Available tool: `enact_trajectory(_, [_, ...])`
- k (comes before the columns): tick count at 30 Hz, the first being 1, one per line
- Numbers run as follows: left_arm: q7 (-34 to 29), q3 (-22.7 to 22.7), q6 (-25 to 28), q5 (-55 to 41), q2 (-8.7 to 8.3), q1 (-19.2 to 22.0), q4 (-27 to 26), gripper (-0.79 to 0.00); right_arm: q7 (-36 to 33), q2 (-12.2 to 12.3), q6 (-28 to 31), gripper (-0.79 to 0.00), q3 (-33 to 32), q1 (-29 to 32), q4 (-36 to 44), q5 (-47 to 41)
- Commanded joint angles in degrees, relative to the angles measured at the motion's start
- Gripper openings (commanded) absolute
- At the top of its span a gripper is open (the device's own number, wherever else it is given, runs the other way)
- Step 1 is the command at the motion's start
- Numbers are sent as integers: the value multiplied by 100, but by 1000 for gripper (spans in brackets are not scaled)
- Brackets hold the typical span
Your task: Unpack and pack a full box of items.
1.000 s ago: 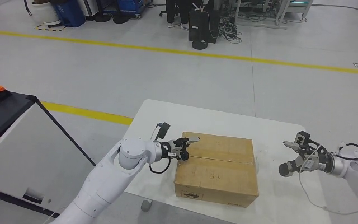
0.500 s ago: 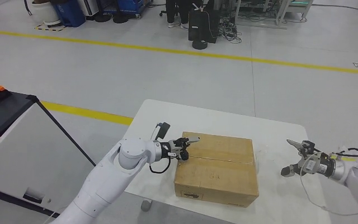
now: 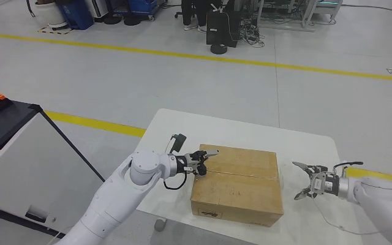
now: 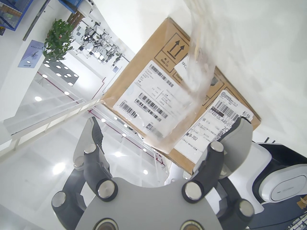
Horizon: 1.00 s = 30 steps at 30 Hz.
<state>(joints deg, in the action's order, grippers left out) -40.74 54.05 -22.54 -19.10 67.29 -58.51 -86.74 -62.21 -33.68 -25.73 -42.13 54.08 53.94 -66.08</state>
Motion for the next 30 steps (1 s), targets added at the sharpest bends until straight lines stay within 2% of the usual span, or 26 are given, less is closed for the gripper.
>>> enact_trajectory(1, [0,0,0,0,0,0,0,0,-8,-11,-52,0,-15,35,52,30])
enact_trajectory(6, [0,0,0,0,0,0,0,0,-77,-42,-114,0,-70,162,176,22])
enact_trajectory(22, [0,0,0,0,0,0,0,0,479,-284,-393,0,-141,222,272,99])
enact_trajectory(25, [0,0,0,0,0,0,0,0,543,-324,-401,-46,-155,224,266,146])
enact_trajectory(26, [0,0,0,0,0,0,0,0,555,-337,-418,-132,-160,224,264,157])
enact_trajectory(27, [0,0,0,0,0,0,0,0,561,-350,-438,-360,-168,220,256,158])
enact_trajectory(30, [0,0,0,0,0,0,0,0,594,-394,-470,-517,-176,215,240,194])
